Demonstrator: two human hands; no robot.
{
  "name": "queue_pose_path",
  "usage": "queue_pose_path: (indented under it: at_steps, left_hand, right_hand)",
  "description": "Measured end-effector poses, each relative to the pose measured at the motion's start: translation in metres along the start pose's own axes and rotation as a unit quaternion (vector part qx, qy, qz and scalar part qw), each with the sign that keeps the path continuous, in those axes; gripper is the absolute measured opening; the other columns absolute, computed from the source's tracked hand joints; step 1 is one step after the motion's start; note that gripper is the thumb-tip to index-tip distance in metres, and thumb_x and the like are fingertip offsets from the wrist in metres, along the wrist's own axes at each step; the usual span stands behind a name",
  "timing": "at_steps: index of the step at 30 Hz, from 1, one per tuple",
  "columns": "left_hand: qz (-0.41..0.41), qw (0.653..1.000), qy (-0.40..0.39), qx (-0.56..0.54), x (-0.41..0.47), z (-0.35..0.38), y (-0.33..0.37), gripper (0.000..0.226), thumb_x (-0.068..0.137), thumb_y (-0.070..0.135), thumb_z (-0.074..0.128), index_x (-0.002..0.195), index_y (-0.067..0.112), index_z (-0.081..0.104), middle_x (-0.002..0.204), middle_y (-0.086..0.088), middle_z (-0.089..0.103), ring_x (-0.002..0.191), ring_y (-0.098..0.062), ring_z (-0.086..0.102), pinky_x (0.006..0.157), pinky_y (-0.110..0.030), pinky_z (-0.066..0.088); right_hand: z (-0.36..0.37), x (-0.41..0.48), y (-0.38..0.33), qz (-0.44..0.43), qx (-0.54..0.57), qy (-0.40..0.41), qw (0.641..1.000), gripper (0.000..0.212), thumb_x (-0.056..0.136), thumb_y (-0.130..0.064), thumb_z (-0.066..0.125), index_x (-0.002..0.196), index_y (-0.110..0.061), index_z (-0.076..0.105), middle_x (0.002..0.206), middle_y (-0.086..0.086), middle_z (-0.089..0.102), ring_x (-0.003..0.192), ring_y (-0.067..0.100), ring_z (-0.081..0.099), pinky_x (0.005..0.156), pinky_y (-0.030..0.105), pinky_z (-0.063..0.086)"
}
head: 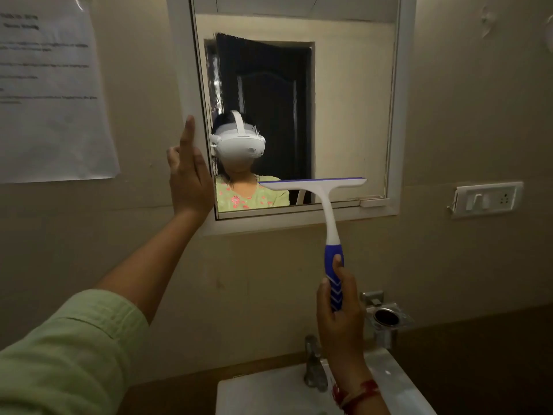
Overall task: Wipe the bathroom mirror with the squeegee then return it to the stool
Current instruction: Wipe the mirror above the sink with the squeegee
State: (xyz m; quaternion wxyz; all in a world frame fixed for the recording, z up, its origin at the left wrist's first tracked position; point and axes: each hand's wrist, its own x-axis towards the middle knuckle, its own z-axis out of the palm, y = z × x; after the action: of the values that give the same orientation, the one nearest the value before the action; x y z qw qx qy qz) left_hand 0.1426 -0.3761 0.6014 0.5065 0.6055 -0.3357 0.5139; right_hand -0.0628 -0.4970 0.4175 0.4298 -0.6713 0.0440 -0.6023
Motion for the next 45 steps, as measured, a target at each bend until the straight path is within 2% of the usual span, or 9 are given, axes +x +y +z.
queue_pose_path:
  at_steps: [3,9,13,18,23,29,32,38,45]
  left_hand:
    - [-0.008,1.000,-0.013,-0.005,0.001,0.001,0.001,0.045,0.100,0.007,0.029,0.145,0.014,0.031,0.108,0.022,0.034,0.090,0.030,0.035,0.082,0.013,0.007]
    - [-0.011,1.000,-0.012,-0.012,0.001,0.002,0.000,0.045,0.101,0.009,0.029,0.145,0.015,0.031,0.108,0.024,0.034,0.093,0.031,0.034,0.082,0.013,0.008]
    - [-0.012,1.000,-0.013,-0.016,0.002,0.003,-0.001,0.045,0.101,0.009,0.029,0.145,0.014,0.031,0.108,0.024,0.034,0.093,0.031,0.034,0.083,0.013,0.007]
    - [-0.012,1.000,-0.013,-0.020,0.001,0.004,-0.001,0.045,0.101,0.007,0.029,0.145,0.012,0.031,0.108,0.024,0.033,0.093,0.032,0.033,0.081,0.013,0.010]
    - [-0.008,1.000,-0.006,-0.025,0.001,0.004,-0.002,0.045,0.100,0.006,0.029,0.145,0.010,0.032,0.107,0.023,0.034,0.093,0.032,0.032,0.080,0.012,0.014]
    - [-0.003,0.999,-0.009,-0.033,0.002,0.005,-0.001,0.044,0.100,0.006,0.029,0.144,0.009,0.032,0.108,0.021,0.036,0.092,0.034,0.033,0.084,0.013,0.007]
    - [-0.002,0.999,-0.006,-0.033,0.002,0.005,-0.001,0.044,0.100,0.005,0.029,0.144,0.007,0.033,0.108,0.021,0.036,0.094,0.034,0.033,0.084,0.013,0.008]
    - [-0.017,0.999,-0.004,-0.032,0.001,0.005,0.000,0.044,0.100,0.006,0.029,0.144,0.009,0.032,0.107,0.022,0.035,0.092,0.033,0.032,0.080,0.012,0.014]
    - [-0.018,0.999,0.001,-0.030,0.001,0.004,0.000,0.045,0.100,0.008,0.028,0.145,0.011,0.031,0.110,0.020,0.038,0.091,0.030,0.033,0.080,0.011,0.017]
  right_hand:
    - [-0.001,0.003,-0.008,0.018,0.016,-0.003,1.000,0.041,0.088,-0.034,0.046,0.126,-0.047,0.040,0.098,-0.024,0.054,0.073,0.007,0.058,0.058,0.018,0.052]
    - [-0.003,0.024,-0.015,0.018,0.027,0.001,0.999,0.040,0.089,-0.037,0.045,0.128,-0.031,0.041,0.096,-0.024,0.054,0.071,0.007,0.059,0.053,0.015,0.049]
    - [-0.005,0.002,-0.002,0.023,0.015,0.001,1.000,0.040,0.088,-0.033,0.046,0.127,-0.039,0.042,0.099,-0.008,0.055,0.073,0.007,0.059,0.057,0.018,0.052]
    - [-0.010,-0.010,-0.001,0.023,0.017,-0.012,1.000,0.042,0.087,-0.033,0.047,0.126,-0.048,0.040,0.105,-0.015,0.053,0.083,0.007,0.059,0.062,0.018,0.054]
    - [-0.007,0.006,-0.008,0.028,0.026,0.001,0.999,0.040,0.088,-0.038,0.046,0.128,-0.032,0.041,0.092,-0.017,0.055,0.069,0.009,0.058,0.055,0.017,0.050]
    - [-0.007,-0.014,-0.002,0.029,0.017,0.010,0.999,0.041,0.089,-0.029,0.047,0.129,-0.036,0.042,0.099,-0.028,0.054,0.073,0.007,0.057,0.060,0.018,0.052]
    - [-0.008,-0.017,-0.007,0.032,0.019,0.012,0.999,0.041,0.089,-0.029,0.048,0.125,-0.046,0.042,0.099,-0.027,0.055,0.073,0.007,0.058,0.060,0.018,0.052]
    - [-0.009,0.000,-0.017,0.048,0.031,0.007,0.998,0.037,0.089,-0.034,0.047,0.126,-0.034,0.044,0.094,-0.025,0.056,0.069,0.007,0.059,0.055,0.017,0.051]
    - [-0.021,-0.018,-0.006,0.061,0.025,-0.015,0.998,0.039,0.087,-0.034,0.049,0.125,-0.041,0.044,0.109,-0.011,0.054,0.086,0.007,0.061,0.064,0.019,0.054]
